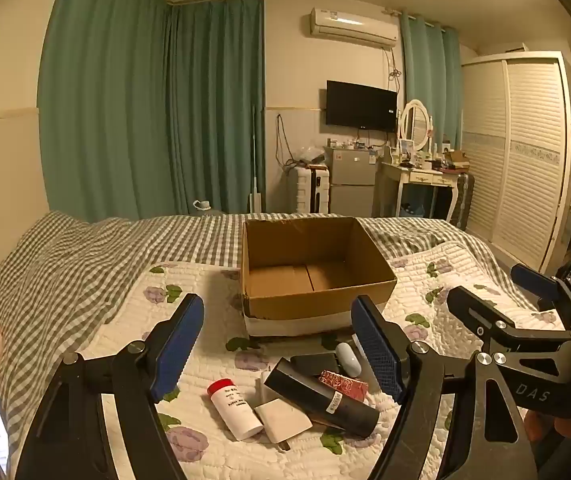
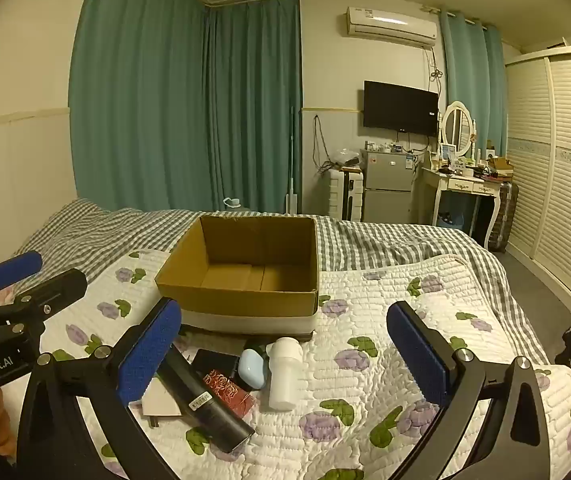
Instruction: Organize rigid objects
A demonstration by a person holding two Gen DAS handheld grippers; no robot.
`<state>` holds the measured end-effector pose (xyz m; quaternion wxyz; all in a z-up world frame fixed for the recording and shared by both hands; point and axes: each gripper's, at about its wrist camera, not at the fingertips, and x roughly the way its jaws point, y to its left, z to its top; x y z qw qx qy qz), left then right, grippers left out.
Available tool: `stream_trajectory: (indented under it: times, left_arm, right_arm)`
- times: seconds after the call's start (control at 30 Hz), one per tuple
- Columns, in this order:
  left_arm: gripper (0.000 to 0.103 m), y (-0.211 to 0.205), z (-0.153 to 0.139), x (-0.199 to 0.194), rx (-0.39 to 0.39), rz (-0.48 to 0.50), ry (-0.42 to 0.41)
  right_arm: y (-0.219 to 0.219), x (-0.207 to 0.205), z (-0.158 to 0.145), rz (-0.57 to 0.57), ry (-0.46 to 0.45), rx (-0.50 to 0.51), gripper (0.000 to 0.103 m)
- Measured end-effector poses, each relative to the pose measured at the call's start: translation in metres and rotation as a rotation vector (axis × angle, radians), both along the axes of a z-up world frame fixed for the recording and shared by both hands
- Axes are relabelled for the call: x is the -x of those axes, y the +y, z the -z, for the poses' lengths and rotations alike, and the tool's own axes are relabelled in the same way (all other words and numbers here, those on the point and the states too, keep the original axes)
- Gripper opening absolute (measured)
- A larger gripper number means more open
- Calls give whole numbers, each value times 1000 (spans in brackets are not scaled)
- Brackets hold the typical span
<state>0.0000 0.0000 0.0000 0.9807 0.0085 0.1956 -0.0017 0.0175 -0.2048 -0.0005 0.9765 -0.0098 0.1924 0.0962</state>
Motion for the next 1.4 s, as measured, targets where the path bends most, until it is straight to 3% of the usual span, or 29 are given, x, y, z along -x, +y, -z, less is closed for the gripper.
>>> stream_trajectory:
  times: [0.27, 1.4]
  left_arm:
    - [79, 1, 3, -3, 14, -3, 34]
    - [79, -2, 1, 0, 5, -8, 20]
  right_arm:
    - [1, 0, 2, 0, 5, -8, 103]
    - [-2, 1, 8, -1, 34, -16, 103]
